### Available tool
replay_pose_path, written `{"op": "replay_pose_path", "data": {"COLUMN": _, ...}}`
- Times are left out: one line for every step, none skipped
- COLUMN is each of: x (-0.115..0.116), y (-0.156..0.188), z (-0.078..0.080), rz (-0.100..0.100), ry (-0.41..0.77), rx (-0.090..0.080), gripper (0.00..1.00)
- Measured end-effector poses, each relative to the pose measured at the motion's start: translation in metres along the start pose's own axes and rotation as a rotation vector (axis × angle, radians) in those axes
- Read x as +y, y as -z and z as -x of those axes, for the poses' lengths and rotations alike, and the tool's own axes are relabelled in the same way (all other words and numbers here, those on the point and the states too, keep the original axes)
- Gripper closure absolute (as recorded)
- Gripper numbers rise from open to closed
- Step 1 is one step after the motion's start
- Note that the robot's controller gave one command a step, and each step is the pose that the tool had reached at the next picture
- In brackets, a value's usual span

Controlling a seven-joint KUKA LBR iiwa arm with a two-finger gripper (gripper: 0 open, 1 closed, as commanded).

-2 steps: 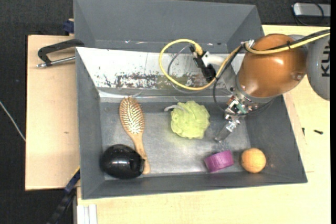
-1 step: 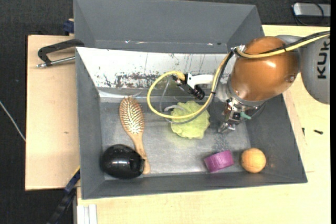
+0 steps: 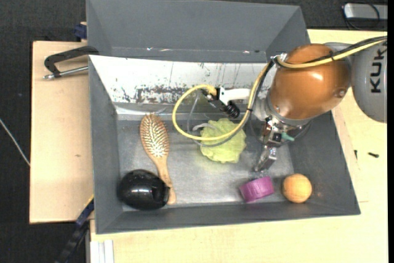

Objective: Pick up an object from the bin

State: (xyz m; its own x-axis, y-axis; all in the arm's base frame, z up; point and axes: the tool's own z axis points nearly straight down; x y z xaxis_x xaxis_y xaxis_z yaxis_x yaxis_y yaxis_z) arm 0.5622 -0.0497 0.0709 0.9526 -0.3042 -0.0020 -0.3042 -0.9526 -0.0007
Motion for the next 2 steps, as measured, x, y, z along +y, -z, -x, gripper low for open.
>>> {"op": "replay_pose_path", "data": {"x": 0.0001, "y": 0.0016, "z": -0.0015, "rz": 0.0, "ry": 0.0, "rx": 0.005, "gripper": 1.0}}
{"op": "replay_pose_path", "data": {"x": 0.0001, "y": 0.0, "z": 0.0, "rz": 0.0, "ry": 0.0, "rx": 0.0, "gripper": 0.0}}
